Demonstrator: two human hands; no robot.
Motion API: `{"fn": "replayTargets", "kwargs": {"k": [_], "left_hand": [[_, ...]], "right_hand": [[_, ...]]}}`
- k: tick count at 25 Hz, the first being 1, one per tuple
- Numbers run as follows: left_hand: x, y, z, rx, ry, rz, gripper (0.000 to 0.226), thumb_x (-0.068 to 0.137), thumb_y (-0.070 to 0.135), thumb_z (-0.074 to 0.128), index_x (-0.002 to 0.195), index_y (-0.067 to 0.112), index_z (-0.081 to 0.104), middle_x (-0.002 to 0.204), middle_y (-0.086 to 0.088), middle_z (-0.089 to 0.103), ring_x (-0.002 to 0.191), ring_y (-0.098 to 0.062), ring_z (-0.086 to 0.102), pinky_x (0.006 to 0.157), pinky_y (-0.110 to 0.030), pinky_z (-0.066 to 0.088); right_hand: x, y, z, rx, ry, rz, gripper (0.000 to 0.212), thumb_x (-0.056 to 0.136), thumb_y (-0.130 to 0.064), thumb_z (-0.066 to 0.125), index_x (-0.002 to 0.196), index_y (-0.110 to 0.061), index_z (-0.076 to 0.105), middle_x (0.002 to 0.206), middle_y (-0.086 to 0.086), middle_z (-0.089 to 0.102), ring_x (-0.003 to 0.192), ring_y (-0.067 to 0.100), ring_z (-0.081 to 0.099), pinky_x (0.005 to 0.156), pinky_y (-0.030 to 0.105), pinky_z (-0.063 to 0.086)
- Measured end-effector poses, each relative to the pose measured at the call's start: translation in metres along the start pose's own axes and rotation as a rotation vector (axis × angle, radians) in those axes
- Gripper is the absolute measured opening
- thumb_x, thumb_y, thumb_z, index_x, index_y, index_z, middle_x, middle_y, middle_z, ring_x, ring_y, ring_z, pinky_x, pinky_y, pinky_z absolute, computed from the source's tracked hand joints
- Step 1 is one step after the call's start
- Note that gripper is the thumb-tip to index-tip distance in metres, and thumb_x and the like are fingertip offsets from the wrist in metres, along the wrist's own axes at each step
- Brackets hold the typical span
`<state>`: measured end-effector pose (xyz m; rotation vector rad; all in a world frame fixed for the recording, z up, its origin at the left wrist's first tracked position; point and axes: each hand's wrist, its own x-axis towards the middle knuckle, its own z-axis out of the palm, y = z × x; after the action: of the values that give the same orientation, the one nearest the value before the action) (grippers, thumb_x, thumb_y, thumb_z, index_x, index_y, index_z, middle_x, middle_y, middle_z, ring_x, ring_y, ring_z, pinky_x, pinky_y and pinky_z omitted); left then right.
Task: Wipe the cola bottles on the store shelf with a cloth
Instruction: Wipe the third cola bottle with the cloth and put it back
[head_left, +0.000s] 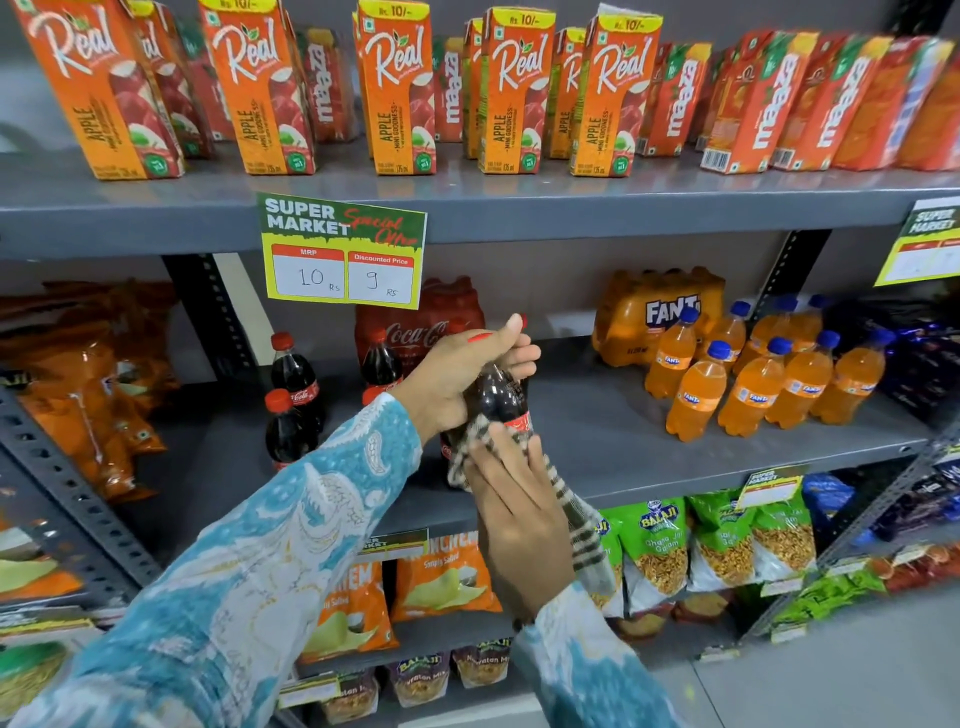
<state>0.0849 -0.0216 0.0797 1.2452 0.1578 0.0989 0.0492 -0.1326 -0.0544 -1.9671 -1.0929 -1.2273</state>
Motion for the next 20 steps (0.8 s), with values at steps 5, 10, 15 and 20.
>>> {"fn": "replayTargets", "kwargs": {"k": [5, 10, 15, 20], "left_hand": [[-0.001, -0.001, -0.009, -0.011, -0.06, 0.014, 0.023, 0.091, 0.027, 0.051, 0.087, 0.008, 0.064, 0.076, -0.003, 0.075, 0.072, -0.015, 0.071, 0.073, -0.025, 0.056], [-0.008, 0.004, -0.007, -0.028, -0.254, 0.008, 0.035, 0.08, 0.037, 0.052, 0.095, 0.008, 0.064, 0.086, -0.005, 0.075, 0.084, -0.019, 0.071, 0.078, -0.032, 0.058], [-0.007, 0.004, -0.013, -0.019, -0.192, 0.055, 0.031, 0.093, 0.028, 0.04, 0.089, 0.005, 0.06, 0.075, -0.004, 0.075, 0.074, -0.017, 0.072, 0.074, -0.029, 0.057], [-0.005, 0.002, -0.022, -0.003, -0.173, 0.016, 0.029, 0.094, 0.024, 0.041, 0.084, 0.006, 0.06, 0.071, -0.004, 0.074, 0.072, -0.017, 0.072, 0.072, -0.028, 0.057]], "right_hand": [[0.01, -0.004, -0.024, 0.144, 0.09, 0.165, 0.026, 0.089, 0.001, 0.05, 0.108, 0.004, 0.067, 0.117, 0.017, 0.066, 0.12, 0.028, 0.057, 0.097, 0.047, 0.049], [0.077, 0.014, -0.022, 0.348, 0.184, 0.279, 0.028, 0.091, -0.012, 0.058, 0.113, 0.002, 0.066, 0.122, 0.003, 0.06, 0.12, 0.013, 0.055, 0.104, 0.038, 0.045], [0.025, -0.002, -0.003, 0.231, 0.133, 0.152, 0.025, 0.09, -0.005, 0.06, 0.114, 0.001, 0.066, 0.127, 0.01, 0.058, 0.125, 0.028, 0.053, 0.103, 0.05, 0.045], [0.014, -0.01, -0.01, 0.282, 0.172, 0.29, 0.026, 0.089, -0.006, 0.057, 0.113, 0.004, 0.064, 0.122, 0.01, 0.06, 0.118, 0.019, 0.058, 0.09, 0.045, 0.054]]}}
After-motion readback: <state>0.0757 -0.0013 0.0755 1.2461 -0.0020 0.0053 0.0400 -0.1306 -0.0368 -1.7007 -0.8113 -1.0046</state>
